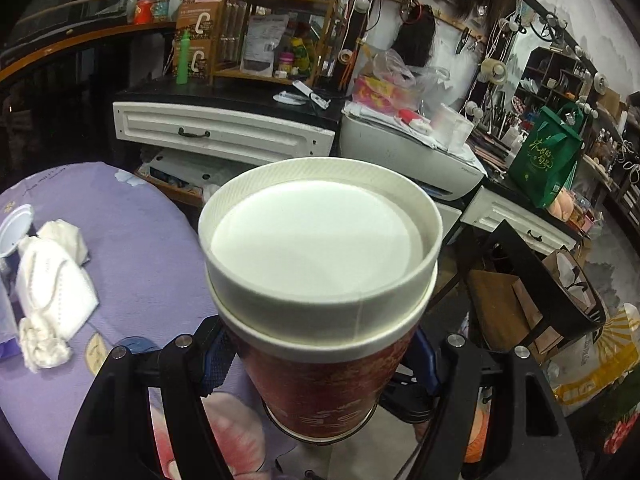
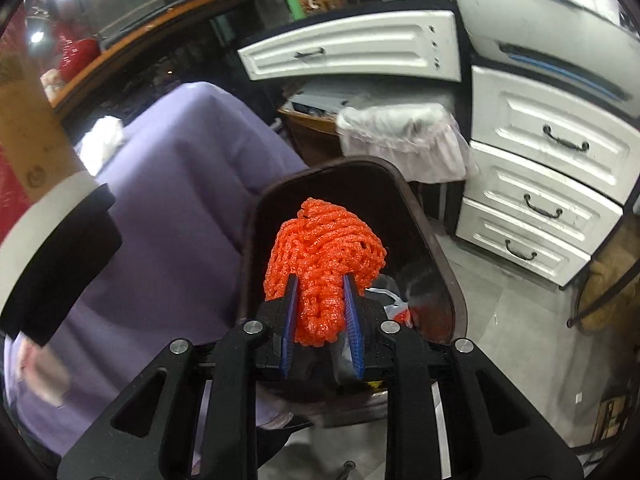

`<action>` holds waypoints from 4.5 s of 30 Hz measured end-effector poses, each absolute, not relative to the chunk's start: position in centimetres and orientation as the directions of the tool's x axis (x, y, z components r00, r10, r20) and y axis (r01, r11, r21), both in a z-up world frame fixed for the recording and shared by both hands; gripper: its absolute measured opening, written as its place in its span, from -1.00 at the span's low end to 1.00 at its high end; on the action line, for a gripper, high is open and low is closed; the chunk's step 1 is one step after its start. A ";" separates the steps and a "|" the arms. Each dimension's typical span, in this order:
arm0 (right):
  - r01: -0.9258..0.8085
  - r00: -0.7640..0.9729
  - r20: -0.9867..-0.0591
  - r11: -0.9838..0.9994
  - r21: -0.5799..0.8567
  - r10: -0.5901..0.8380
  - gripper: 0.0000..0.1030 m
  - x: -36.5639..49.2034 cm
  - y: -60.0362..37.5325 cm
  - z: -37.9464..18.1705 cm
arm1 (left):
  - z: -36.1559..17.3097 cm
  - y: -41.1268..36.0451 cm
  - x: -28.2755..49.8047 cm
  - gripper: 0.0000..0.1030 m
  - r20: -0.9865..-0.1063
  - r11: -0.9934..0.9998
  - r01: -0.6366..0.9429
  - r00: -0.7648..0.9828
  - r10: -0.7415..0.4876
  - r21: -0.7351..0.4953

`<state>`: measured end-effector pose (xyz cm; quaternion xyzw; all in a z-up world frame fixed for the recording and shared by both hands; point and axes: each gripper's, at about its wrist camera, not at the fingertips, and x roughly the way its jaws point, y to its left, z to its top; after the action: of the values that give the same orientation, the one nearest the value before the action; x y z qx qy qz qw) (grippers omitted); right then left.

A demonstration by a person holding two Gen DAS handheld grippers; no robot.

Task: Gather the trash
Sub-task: 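Carry the red cup and orange net over the black bin with both grippers, then open both grippers to drop the red cup and orange net into the bin, then return to the table and grasp the white bottle with the left gripper, then lift the white bottle with the left gripper while the right grasps the purple package in clear bag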

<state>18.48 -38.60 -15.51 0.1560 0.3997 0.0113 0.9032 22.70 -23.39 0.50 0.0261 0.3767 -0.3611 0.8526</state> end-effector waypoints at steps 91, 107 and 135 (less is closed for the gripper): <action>-0.292 0.727 -0.568 0.922 0.253 0.386 0.56 14.4 -20.4 -3.0 | -0.5 9.0 24.6 0.89 -0.687 0.964 0.167 0.727 0.022 0.208; -0.475 0.661 -0.603 0.871 0.124 0.447 0.56 21.3 -10.2 -0.3 | -3.7 14.9 36.1 0.77 -0.817 0.912 0.241 0.558 0.149 0.331; -0.483 0.499 -0.669 0.817 0.314 0.552 -0.21 34.8 -2.4 -3.3 | -4.6 16.5 36.1 0.18 -0.829 0.955 0.186 0.551 0.094 0.232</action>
<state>34.83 -2.42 -3.28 0.0426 0.4016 0.2992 0.8645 36.07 16.47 -4.60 0.1478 0.4731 -0.0264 0.8681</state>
